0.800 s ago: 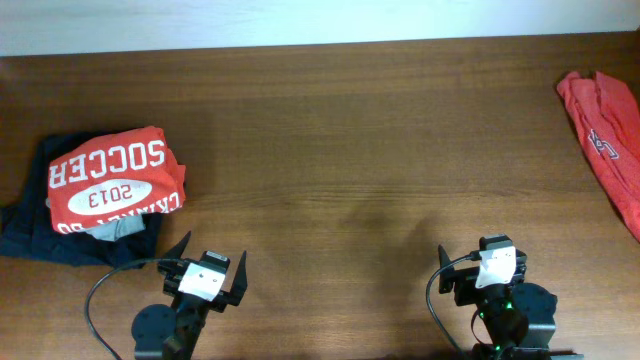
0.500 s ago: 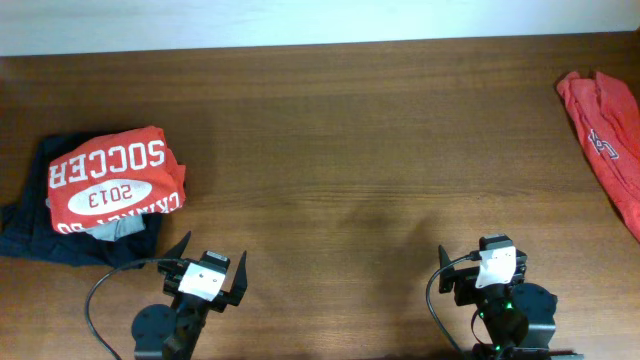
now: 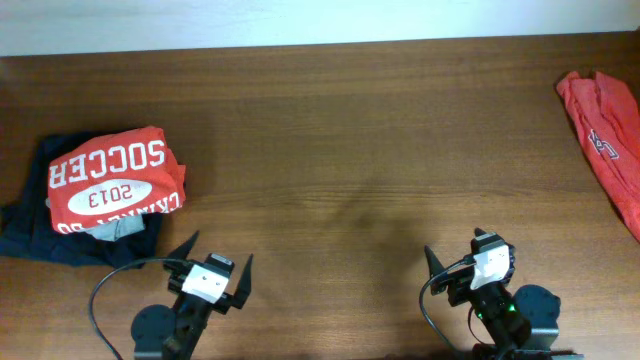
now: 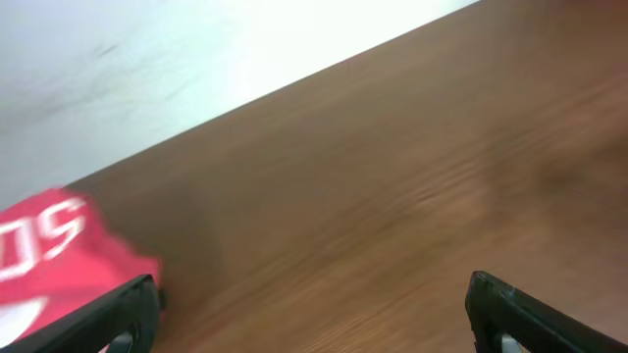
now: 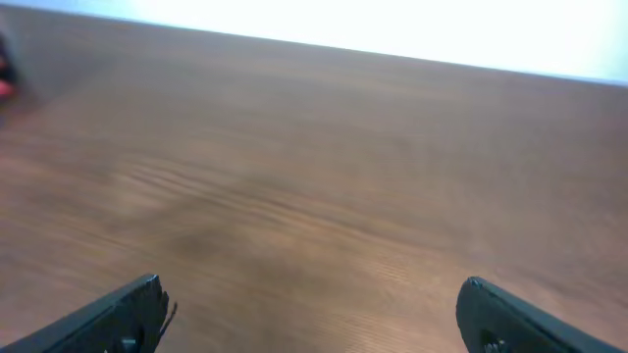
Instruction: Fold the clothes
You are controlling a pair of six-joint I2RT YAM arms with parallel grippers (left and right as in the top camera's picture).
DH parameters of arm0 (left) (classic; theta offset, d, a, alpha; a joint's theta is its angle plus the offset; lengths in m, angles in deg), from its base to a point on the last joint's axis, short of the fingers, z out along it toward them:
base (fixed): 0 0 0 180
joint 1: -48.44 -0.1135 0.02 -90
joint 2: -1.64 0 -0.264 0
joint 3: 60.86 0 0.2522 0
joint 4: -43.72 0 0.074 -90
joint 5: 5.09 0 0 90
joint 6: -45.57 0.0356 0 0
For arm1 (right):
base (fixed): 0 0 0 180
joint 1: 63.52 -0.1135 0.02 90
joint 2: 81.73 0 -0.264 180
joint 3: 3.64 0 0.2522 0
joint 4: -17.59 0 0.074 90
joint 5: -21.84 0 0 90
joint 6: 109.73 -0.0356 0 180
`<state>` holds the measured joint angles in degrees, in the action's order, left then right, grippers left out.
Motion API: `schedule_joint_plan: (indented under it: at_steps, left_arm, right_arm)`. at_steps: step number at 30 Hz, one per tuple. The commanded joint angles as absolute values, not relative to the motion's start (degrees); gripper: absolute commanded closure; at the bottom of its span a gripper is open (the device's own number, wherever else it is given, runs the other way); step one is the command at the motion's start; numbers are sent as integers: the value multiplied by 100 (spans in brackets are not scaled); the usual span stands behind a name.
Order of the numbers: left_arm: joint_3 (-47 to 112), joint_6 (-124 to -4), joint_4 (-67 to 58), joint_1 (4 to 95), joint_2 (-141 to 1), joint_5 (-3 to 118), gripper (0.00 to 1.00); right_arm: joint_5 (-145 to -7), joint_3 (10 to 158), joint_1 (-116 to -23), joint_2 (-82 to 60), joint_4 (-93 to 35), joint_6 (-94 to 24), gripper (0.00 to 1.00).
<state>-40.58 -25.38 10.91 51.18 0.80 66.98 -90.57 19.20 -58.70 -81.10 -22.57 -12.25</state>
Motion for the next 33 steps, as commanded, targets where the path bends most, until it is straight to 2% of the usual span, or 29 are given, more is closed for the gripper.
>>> schedule_joint_plan:
  at_steps: [1, 7, 16, 20, 24, 27, 30, 33]
  left_arm:
    - [-4095, -2603, 1159, 5090, 130, 5786, 1]
    - [-3955, -2855, 1655, 5090, 123, 5800, 1]
    - [-3074, -2916, 1668, 5090, -484, 6261, 1]
    - [-2585, -3093, 1779, 5090, -1127, 6558, 1]
    - [-1450, -3110, 1495, 5090, -2331, 7004, 1]
    - [-438, -3113, 853, 5090, -3358, 7078, 1]
    - [626, -3113, 24, 5094, -4486, 6820, 1]
    - [1597, -3113, -673, 5094, -5557, 6339, 1]
  right_arm:
    - [-9842, 1881, -5905, -8154, -2073, -1299, 1]
    - [-9774, 2051, -5905, -8130, -2082, -1472, 1]
    - [-8981, 2875, -5901, -7999, -2086, -2092, 1]
    - [-8865, 3306, -5901, -7566, -2106, -2099, 2]
    - [-8657, 4331, -5901, -6395, -2781, -2390, 1]
    - [-9035, 5124, -5901, -5470, -3251, -2385, 1]
    - [-10572, 5791, -5901, -4578, -3332, -2383, 1]
    - [-11453, 6219, -5901, -3857, -3356, -2145, 1]
